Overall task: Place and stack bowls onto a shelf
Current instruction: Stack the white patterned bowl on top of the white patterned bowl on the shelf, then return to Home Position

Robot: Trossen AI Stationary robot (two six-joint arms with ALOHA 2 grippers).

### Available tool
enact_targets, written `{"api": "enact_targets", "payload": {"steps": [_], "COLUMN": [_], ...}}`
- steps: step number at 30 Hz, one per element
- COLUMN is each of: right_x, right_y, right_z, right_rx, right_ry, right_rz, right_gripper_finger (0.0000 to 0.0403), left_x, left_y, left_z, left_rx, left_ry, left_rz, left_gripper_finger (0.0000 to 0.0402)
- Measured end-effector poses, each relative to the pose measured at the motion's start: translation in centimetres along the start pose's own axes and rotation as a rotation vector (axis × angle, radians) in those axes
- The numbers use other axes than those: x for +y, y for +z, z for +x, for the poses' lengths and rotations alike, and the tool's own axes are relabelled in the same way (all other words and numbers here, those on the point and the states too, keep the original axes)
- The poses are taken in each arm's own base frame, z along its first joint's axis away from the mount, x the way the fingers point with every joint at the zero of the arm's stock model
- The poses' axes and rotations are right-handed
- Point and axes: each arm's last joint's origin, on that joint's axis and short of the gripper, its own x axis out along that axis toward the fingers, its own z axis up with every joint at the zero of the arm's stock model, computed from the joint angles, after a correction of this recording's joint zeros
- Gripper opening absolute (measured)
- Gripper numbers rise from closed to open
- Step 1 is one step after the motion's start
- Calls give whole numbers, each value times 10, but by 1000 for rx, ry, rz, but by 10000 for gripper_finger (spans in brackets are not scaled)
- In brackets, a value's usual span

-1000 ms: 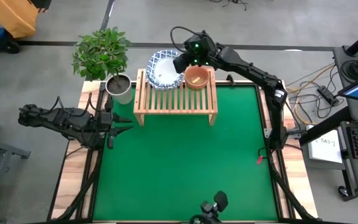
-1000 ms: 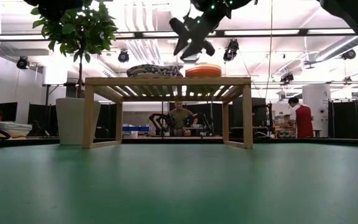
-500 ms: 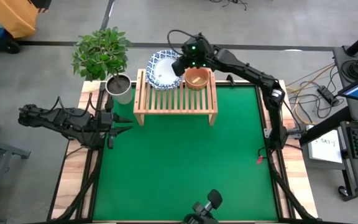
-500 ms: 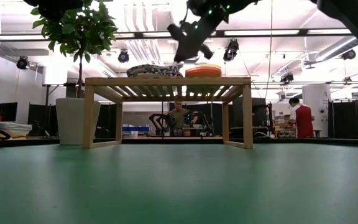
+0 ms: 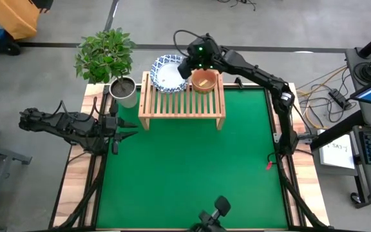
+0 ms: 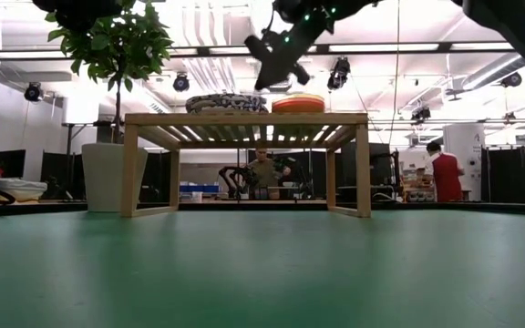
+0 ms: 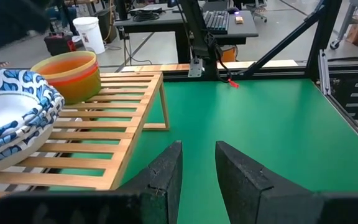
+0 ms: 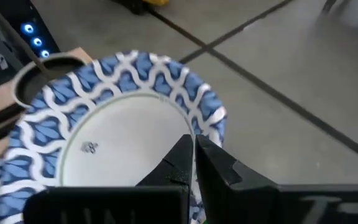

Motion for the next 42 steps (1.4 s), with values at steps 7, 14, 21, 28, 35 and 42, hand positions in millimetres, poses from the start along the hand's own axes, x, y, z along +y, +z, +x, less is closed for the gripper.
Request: {"api": "enact_targets", "payload": {"steps": [7, 14, 21, 28, 35, 42], "right_x": [2, 3, 1, 1, 0, 34], "right_y": [6, -10, -15, -14, -9, 5], "right_z": [-11, 24, 34, 34, 30, -18], "right_rx": [-33, -5, 12, 2, -27, -101], "right_ry": [6, -5, -21, -24, -23, 195], "right_rz": [-17, -37, -36, -31, -51, -214], "right_gripper_finger": [9, 9, 9, 9, 9, 9], "left_x": [0, 0, 0, 0, 0, 0], "left_y": [0, 1, 1, 1, 1, -1], "left_z": [0, 0, 0, 0, 0, 0], "left_rx": [0, -11, -9, -7, -7, 12], "left_ry": [0, 0, 0, 0, -1, -1], "left_rz": [-19, -22, -21, -12, -7, -30], "left_gripper_finger": [79, 79, 79, 79, 79, 79]}}
